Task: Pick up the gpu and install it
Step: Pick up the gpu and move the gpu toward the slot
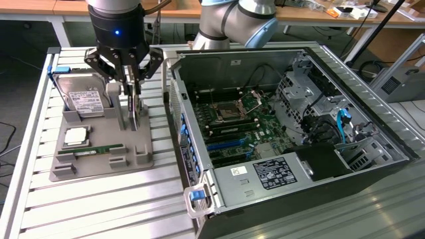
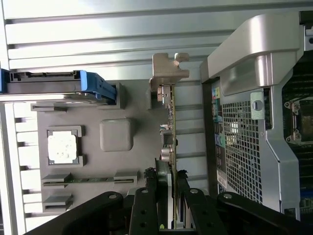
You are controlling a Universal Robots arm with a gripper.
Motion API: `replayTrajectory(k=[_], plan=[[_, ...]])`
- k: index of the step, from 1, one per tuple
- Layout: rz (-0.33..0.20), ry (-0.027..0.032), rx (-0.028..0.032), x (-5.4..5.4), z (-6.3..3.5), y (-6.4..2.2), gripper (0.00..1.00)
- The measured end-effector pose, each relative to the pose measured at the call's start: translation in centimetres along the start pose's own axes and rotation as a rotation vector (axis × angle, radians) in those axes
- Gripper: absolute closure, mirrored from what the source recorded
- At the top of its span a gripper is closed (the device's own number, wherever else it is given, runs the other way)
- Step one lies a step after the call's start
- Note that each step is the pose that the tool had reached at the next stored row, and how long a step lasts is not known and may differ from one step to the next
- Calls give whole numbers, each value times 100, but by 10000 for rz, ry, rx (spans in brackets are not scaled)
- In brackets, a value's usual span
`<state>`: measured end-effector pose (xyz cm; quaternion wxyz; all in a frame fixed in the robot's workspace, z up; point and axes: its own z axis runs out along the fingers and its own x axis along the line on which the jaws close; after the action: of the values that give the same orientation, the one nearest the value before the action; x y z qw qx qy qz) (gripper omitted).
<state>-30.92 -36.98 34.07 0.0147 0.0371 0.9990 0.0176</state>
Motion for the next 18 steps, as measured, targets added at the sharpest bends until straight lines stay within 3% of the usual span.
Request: replayTrajectory(k=[18], plan=[[0,0,0,-2,-55,2,73]])
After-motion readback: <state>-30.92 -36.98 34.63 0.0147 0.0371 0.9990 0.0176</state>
